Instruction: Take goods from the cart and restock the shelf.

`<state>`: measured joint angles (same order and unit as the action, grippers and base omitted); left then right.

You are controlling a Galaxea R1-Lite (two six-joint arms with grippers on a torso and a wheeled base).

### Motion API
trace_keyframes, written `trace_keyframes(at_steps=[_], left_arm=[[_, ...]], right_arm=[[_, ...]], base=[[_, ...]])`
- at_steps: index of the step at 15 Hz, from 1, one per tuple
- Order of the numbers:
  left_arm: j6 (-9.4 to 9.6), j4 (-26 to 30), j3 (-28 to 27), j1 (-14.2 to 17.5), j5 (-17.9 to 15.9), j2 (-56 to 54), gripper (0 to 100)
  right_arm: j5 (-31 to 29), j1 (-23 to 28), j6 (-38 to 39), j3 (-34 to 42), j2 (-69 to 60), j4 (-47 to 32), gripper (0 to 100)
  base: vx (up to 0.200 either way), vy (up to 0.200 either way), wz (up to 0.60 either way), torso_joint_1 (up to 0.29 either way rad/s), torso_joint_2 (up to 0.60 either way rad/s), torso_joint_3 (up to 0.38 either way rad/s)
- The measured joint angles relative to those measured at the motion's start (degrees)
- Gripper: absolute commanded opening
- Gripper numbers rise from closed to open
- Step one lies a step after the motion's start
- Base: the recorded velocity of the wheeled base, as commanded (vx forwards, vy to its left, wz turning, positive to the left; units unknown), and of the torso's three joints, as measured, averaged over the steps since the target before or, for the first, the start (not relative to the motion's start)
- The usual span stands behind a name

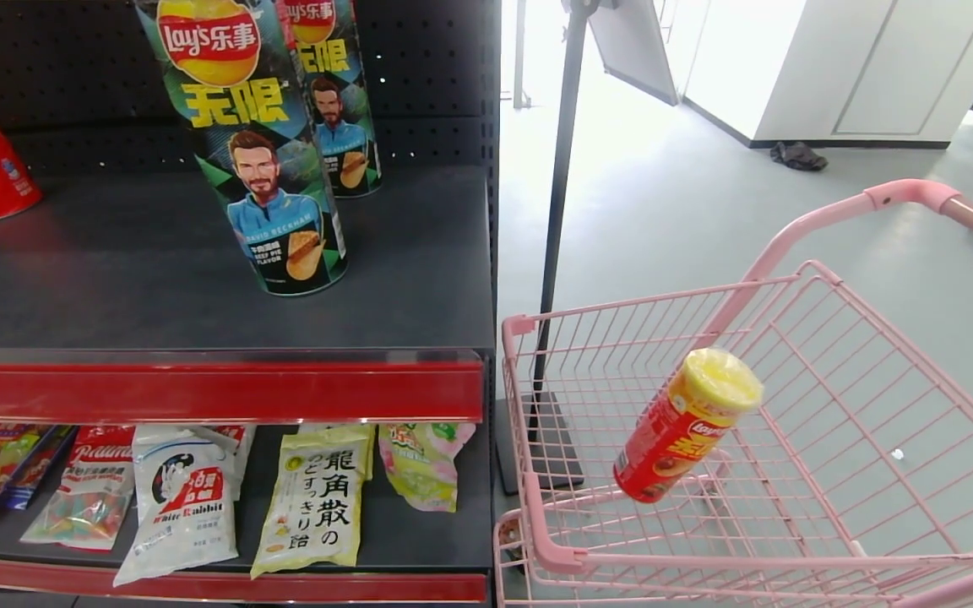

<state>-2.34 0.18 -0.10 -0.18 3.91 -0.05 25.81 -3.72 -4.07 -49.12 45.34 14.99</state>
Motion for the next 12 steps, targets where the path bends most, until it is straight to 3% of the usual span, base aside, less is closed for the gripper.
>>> trace_keyframes(at_steps=[3,7,12], left_arm=[[-0.01,0.00,0.00,0.00,0.02,0.00,100],[0.00,0.00,0.00,0.00,0.02,0.00,100],[-0.01,0.00,0.00,0.00,0.02,0.00,100]], right_arm=[[20.99,4.56,-5.80,-4.08,18.20,16.02,100],[36.88,10.76,-15.23,4.11,32.91,25.34,100],[44.64,14.87,-21.78,11.85,45.70,35.21,100]], base=[[0.000,0.000,0.00,0.000,0.00,0.000],[0.000,0.000,0.00,0.000,0.00,0.000],[0.000,0.000,0.00,0.000,0.00,0.000]])
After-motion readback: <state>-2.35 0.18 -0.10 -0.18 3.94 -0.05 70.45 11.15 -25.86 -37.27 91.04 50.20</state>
